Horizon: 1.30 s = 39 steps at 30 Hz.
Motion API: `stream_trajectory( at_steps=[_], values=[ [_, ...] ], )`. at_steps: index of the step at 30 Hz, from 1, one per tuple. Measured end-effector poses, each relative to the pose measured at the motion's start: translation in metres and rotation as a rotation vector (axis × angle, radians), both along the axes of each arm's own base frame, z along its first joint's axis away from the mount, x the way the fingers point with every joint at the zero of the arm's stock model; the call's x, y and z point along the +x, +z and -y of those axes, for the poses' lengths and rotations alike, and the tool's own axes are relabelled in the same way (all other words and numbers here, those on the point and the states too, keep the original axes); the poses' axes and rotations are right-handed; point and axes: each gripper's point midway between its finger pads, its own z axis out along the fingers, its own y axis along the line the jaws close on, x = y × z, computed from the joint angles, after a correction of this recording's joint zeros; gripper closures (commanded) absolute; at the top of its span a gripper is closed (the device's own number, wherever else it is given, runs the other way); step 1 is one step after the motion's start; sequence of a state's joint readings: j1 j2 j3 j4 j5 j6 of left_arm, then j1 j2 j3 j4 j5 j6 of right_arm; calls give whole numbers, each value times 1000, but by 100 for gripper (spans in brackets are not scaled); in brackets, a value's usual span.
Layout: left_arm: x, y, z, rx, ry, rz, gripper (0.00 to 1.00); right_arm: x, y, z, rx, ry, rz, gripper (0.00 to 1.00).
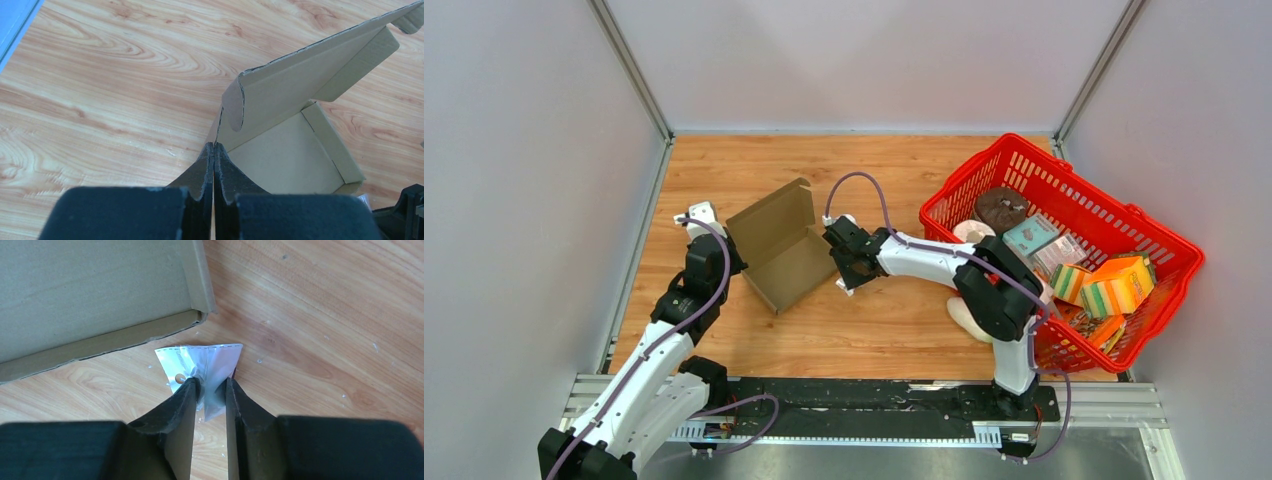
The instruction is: Fold the paper box
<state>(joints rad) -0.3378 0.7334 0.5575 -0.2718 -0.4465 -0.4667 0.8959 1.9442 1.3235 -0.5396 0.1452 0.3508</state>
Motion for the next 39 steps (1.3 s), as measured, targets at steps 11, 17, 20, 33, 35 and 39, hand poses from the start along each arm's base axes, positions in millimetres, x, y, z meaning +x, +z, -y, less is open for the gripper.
stream_trajectory(
  at_steps=[11, 17, 20, 33, 35, 39],
  values=[
    [0, 0, 0, 0, 1, 0, 100, -8, 23, 12, 29, -3, 30, 80],
    [0, 0, 0, 0, 1, 0, 100, -7, 68, 3, 132, 10, 85, 75],
    [0, 0, -1, 0, 3, 0, 100, -4, 87, -11, 193, 31, 91, 70],
    [1, -1, -1, 6, -2, -2, 100, 41, 138, -104, 420, 223, 121, 25],
    [2, -1, 0, 14, -8, -5, 100, 58, 138, -94, 430, 234, 128, 28],
    [5, -7, 2, 35, -24, -25, 100, 111, 139, -64, 468, 225, 170, 36]
  ],
)
